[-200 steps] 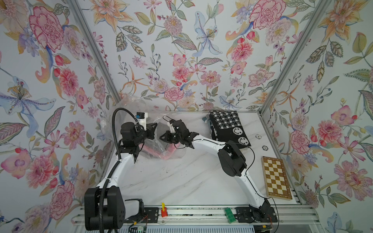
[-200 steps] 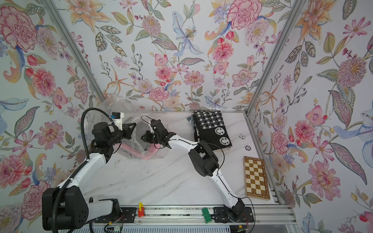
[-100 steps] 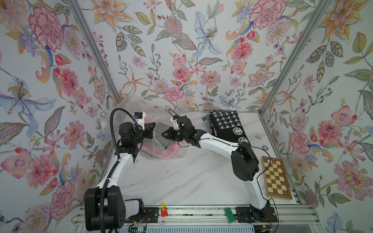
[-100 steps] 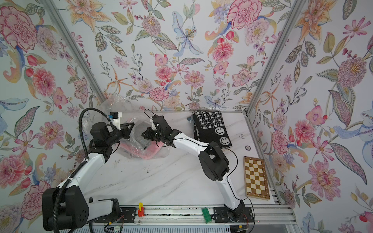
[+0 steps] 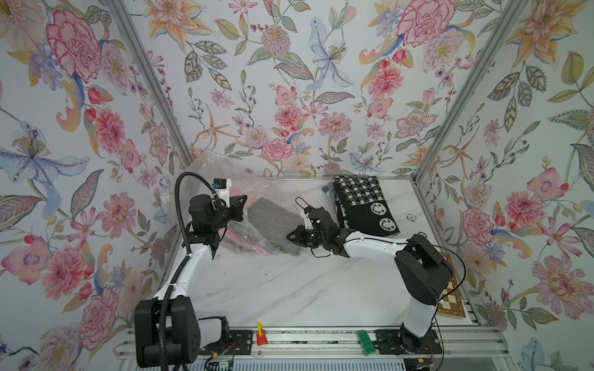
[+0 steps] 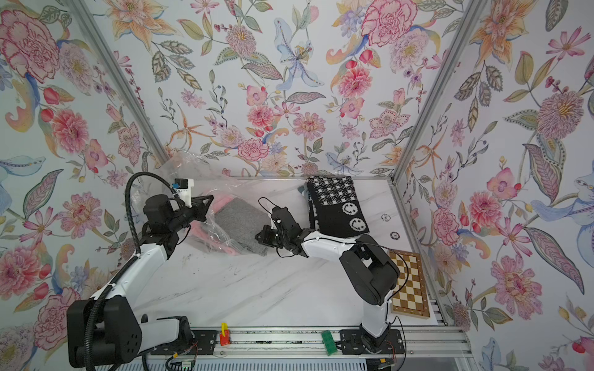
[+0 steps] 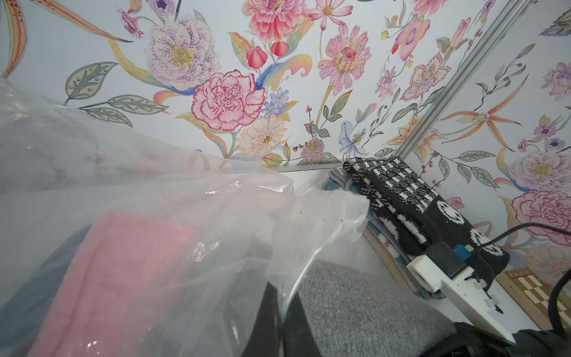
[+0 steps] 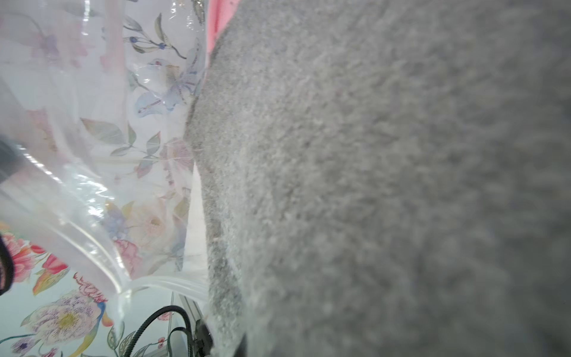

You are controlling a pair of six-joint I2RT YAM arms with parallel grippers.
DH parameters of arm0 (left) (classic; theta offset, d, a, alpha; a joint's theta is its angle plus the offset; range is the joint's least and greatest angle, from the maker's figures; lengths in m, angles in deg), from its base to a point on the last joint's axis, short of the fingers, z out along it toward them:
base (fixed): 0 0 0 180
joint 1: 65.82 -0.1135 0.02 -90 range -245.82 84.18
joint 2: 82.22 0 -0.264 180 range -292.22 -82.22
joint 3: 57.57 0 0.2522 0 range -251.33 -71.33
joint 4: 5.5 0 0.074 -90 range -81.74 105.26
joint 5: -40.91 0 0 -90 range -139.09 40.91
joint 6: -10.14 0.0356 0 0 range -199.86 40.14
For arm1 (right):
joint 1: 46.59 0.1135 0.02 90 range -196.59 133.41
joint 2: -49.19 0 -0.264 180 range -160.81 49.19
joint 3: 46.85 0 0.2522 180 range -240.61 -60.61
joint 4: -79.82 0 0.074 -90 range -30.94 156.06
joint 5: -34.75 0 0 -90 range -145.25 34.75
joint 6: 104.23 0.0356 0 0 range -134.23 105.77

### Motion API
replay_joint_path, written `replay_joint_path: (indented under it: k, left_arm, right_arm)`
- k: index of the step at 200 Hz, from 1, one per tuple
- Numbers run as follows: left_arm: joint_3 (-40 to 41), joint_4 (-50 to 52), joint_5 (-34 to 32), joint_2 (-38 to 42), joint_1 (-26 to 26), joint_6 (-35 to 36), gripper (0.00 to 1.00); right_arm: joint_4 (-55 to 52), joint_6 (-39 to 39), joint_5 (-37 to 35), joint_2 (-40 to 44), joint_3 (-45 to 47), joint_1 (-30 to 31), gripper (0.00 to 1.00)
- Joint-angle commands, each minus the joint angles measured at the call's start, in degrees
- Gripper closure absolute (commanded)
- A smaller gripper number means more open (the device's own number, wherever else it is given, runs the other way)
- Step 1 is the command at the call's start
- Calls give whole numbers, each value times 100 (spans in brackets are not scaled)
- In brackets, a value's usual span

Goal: Take the blanket out of the vacuum bag
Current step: Take out the blanket from the vacuum bag.

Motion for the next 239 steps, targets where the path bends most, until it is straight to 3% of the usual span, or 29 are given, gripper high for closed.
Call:
replay_joint_path:
  k: [1, 14, 35, 72, 133, 239]
  left_arm:
    - [81, -146, 41, 4, -79, 25, 98]
    - [81, -139, 45, 9, -82, 20, 98]
    - [81, -146, 45, 11, -77, 25, 98]
    - [72, -181, 78, -9, -81, 0, 98]
    - [64, -194, 114, -27, -82, -34, 98]
    - [72, -172, 98, -8, -81, -9, 98]
  right_arm:
    - [706, 158, 53, -39, 100, 10, 96]
    - [788, 196, 61, -72, 134, 41, 80]
    - [830, 207, 1, -33, 242, 81, 44]
    - [1002, 342, -279, 296, 817, 155, 16]
    - [1348, 708, -748, 1023, 1883, 212, 0]
    - [4466, 1687, -1217, 7, 2498, 502, 1]
